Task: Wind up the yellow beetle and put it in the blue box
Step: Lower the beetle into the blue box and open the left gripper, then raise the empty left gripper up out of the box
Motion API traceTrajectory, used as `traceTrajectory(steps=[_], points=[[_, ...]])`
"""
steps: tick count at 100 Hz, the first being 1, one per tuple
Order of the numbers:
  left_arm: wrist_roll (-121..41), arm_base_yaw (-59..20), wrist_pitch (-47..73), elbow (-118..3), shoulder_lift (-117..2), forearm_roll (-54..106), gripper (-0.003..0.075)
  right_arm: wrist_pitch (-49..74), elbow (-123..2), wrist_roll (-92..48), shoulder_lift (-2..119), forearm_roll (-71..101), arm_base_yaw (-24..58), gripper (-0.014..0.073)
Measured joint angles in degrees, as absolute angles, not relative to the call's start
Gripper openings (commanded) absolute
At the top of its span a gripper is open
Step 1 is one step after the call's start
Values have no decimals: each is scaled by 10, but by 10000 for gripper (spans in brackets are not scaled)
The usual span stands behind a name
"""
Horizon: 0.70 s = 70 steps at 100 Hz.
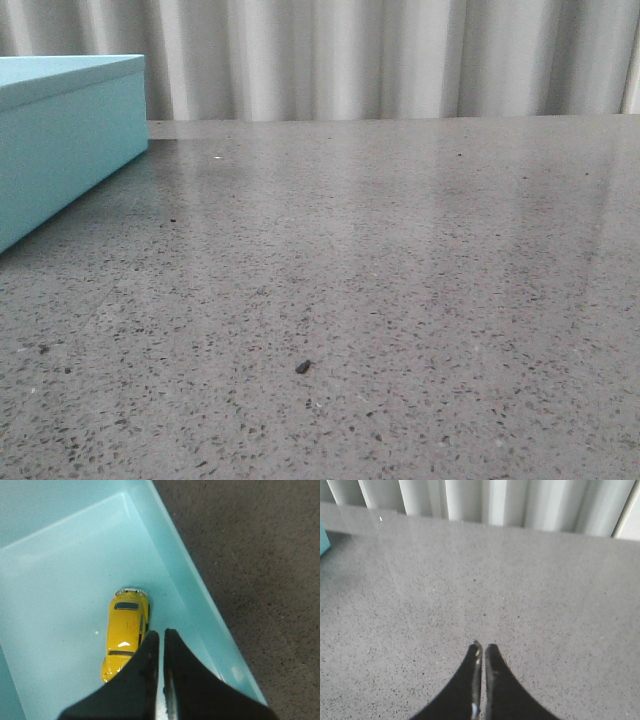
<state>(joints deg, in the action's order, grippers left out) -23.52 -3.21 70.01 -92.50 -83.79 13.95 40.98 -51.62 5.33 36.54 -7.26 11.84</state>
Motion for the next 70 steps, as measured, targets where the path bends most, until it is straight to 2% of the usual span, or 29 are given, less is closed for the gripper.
traceTrajectory(steps=[26,70], points=[[-240,-32,608,-834,-703,163,-21,367,-424,53,281,-80,118,-61],[-249,-32,382,-530,-383,169,-21,318,-326,53,190,-83,118,-61]])
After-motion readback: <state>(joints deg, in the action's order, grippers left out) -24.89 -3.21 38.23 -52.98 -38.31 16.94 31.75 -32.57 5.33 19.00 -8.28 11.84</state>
